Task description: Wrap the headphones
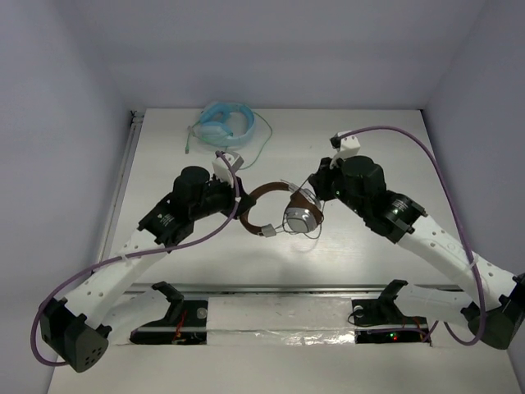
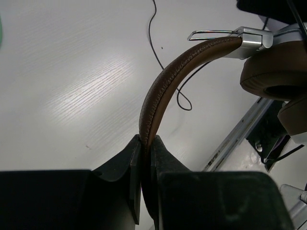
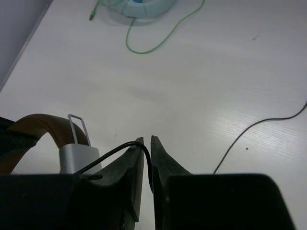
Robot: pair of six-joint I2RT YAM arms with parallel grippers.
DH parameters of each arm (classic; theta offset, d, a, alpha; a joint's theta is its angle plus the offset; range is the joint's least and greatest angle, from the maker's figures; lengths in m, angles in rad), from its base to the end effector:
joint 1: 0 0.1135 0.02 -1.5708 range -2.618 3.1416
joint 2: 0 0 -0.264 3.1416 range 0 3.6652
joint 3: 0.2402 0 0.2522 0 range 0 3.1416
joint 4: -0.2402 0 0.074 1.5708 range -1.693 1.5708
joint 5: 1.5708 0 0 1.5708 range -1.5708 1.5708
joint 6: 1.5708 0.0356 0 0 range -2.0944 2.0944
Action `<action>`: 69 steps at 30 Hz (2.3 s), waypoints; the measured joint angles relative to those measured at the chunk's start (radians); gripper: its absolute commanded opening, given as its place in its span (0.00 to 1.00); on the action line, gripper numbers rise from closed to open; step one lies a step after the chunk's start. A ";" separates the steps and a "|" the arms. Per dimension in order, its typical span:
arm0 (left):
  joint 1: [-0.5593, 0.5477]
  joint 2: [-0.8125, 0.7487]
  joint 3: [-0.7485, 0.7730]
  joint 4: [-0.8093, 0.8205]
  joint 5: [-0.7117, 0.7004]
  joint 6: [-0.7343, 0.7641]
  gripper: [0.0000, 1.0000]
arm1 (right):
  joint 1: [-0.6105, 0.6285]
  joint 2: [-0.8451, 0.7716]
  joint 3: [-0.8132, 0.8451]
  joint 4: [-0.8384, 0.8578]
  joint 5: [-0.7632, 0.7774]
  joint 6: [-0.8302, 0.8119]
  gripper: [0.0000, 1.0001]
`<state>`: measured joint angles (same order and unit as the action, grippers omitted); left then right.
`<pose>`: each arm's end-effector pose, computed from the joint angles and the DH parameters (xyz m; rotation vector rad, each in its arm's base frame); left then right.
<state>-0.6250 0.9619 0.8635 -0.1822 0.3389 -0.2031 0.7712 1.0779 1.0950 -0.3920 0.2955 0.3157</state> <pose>0.1731 -0.1395 0.3359 0.6419 1.8204 -0.8795 0.1790 0.1595 0.3707 -0.2469 1.9379 0.4370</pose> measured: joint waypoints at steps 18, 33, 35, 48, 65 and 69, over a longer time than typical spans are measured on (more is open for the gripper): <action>0.005 -0.018 0.034 0.062 0.017 -0.105 0.00 | -0.155 -0.040 -0.335 0.559 -0.312 0.144 0.24; -0.006 -0.015 0.133 0.080 0.016 -0.155 0.00 | -0.209 0.079 -0.440 0.777 -0.431 0.164 0.41; -0.008 -0.006 0.148 0.075 0.013 -0.158 0.00 | -0.209 0.095 -0.441 0.793 -0.457 0.165 0.25; -0.008 0.018 0.210 0.057 -0.047 -0.183 0.00 | -0.209 -0.253 -0.512 0.620 -0.178 0.226 0.43; 0.003 0.076 0.317 0.014 -0.086 -0.207 0.00 | -0.209 -0.134 -0.615 0.774 -0.532 0.196 0.61; 0.005 0.078 0.323 0.011 -0.085 -0.215 0.00 | -0.209 -0.047 -0.615 0.835 -0.558 0.196 0.56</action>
<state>-0.6197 1.0397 1.1866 -0.1711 0.2539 -0.4179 0.5621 1.0309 0.4805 0.4431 -0.2626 0.5114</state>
